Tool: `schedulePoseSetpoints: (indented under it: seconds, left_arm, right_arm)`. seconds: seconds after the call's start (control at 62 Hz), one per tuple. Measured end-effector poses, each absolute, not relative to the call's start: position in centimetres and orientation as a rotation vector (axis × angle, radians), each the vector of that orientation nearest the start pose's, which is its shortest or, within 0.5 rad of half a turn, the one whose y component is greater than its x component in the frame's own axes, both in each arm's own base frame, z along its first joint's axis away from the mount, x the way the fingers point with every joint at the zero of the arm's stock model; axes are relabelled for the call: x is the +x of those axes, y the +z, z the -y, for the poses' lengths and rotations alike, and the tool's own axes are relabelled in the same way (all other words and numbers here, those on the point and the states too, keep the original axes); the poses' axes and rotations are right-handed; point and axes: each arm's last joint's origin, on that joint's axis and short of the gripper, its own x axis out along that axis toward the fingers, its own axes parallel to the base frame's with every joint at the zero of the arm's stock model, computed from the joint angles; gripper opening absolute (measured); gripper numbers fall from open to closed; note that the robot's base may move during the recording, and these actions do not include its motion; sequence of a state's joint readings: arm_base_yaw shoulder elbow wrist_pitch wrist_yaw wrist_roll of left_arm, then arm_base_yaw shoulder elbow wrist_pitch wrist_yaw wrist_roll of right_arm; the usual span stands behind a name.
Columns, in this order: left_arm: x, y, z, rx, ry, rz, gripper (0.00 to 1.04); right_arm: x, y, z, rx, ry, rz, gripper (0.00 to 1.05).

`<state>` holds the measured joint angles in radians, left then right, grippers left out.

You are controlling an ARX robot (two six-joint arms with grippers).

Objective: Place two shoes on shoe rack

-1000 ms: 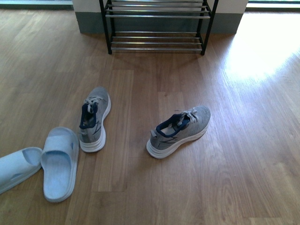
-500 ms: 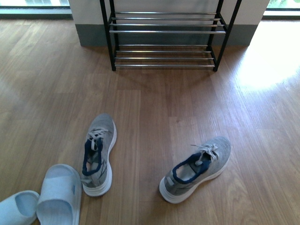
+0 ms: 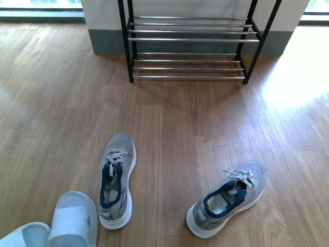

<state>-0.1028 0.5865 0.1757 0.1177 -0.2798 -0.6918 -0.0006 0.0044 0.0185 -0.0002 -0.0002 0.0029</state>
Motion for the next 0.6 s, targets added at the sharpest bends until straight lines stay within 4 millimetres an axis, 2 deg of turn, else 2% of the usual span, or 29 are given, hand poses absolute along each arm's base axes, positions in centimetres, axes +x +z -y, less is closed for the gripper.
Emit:
schedulePoseSetpoints:
  seconds: [0.081, 0.129, 0.21, 0.339, 0.452, 0.597]
  left_arm:
    - [17.1, 17.7, 1.5, -0.711, 0.227, -0.330, 0.95]
    - [18.9, 16.7, 1.6, -0.721, 0.245, -0.431, 0.95]
    - [21.9, 13.9, 1.5, -0.699, 0.298, -0.609, 0.95]
    - [25.5, 9.8, 1.8, -0.606, 0.349, -0.840, 0.95]
    - [28.8, 6.7, 3.0, -0.501, 0.307, -0.981, 0.95]
    - [31.6, 2.8, 4.5, -0.355, 0.229, -1.140, 0.95]
  right_arm:
    - [9.7, 16.9, 0.0, 0.002, 0.000, 0.014, 0.95]
    - [9.7, 16.9, 0.0, 0.003, 0.000, 0.014, 0.95]
    - [9.7, 16.9, 0.0, 0.002, -0.001, 0.014, 0.95]
    - [9.7, 16.9, 0.0, 0.003, -0.001, 0.014, 0.95]
    - [9.7, 16.9, 0.0, 0.003, -0.001, 0.014, 0.95]
    - [9.7, 16.9, 0.0, 0.003, -0.001, 0.014, 0.95]
